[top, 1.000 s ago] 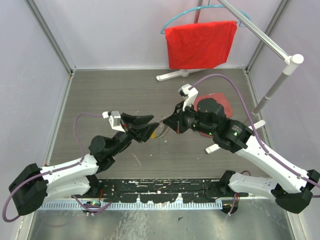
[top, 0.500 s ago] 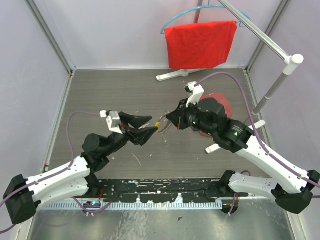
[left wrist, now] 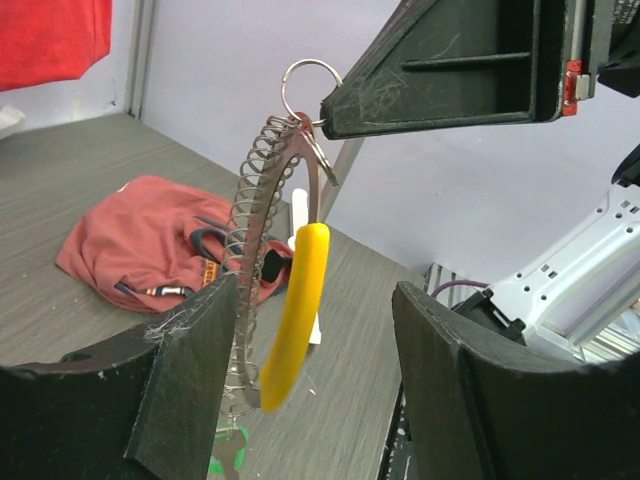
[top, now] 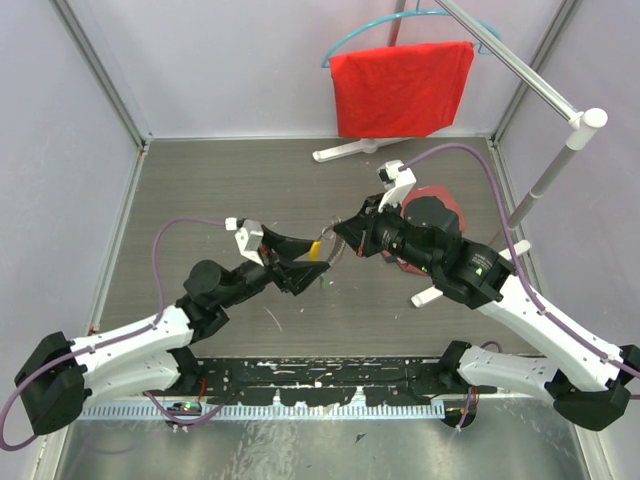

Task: Put the keys on the keyring

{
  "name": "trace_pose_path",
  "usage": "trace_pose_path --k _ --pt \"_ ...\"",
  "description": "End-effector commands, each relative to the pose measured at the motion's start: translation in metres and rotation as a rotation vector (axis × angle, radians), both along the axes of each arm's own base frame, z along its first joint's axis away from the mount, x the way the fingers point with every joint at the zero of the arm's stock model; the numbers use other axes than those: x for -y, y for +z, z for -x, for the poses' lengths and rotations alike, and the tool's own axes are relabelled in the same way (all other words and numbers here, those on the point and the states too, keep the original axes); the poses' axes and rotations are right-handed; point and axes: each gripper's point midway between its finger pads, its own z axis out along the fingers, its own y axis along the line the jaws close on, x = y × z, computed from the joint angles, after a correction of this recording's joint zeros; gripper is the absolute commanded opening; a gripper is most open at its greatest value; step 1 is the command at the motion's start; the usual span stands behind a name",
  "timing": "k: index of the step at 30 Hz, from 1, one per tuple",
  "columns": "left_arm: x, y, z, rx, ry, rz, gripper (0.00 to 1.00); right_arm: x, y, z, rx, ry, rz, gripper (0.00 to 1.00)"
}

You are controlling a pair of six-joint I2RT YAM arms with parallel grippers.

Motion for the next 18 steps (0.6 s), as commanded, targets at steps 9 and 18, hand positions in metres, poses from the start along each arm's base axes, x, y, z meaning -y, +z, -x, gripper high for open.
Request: trace_pose_path --k 9,18 --pt "-0.01 0.03 -0.025 0.015 0.149 0.096 0.79 -0.007 0.044 0.008 0.088 0.061 -0.116 0.01" --pt "-0.019 0.027 -0.038 -0.015 0.23 0.102 0.74 -0.008 0.043 0.01 0.089 0.073 -0.115 0.01"
